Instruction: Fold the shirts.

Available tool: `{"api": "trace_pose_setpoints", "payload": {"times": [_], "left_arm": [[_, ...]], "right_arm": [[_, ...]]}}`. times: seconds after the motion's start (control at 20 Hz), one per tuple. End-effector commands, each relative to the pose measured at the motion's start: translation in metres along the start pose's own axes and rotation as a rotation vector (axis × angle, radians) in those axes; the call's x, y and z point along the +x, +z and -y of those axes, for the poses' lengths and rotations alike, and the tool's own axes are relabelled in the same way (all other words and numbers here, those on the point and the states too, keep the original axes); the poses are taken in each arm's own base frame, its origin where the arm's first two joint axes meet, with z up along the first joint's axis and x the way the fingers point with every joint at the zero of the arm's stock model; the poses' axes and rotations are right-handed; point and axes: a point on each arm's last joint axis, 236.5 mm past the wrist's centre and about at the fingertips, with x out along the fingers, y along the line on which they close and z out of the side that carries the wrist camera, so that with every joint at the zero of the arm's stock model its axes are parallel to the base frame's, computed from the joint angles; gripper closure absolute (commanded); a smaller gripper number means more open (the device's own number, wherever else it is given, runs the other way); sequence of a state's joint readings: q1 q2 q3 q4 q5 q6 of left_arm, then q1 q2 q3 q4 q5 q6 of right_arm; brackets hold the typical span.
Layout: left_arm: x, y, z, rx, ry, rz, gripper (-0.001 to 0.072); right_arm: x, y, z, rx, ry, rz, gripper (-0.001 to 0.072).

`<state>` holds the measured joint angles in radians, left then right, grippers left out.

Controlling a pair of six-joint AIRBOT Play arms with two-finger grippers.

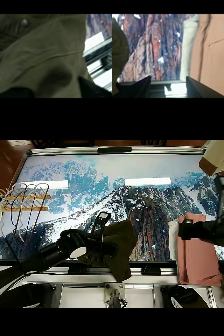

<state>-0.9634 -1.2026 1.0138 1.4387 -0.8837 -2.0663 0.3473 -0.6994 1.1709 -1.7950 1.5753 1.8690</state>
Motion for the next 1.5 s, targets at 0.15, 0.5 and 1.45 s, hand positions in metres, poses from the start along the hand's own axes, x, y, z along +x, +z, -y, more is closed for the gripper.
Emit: {"api": "trace_pose_setpoints", "payload": {"times": [0.15, 0.5, 1.45], "left_arm": [[-0.068, 0.017, -0.051, 0.044, 0.128, -0.071, -0.0011], [-0.128, -0.013, -0.178, -0.214, 0.330, -0.147, -0.0010], [0.037, -0.015, -0.217, -0.551, 0.147, -0.033, 0.0377]], "right_arm": [[0.033, -0.011, -0.018, -0.032, 0.048, -0.025, 0.0153], [0.111, -0.002, -0.079, -0.144, 0.196, -0.173, 0.0046], [0.282, 0.019, -0.162, 0.008, 0.559, -0.360, 0.0049]]}}
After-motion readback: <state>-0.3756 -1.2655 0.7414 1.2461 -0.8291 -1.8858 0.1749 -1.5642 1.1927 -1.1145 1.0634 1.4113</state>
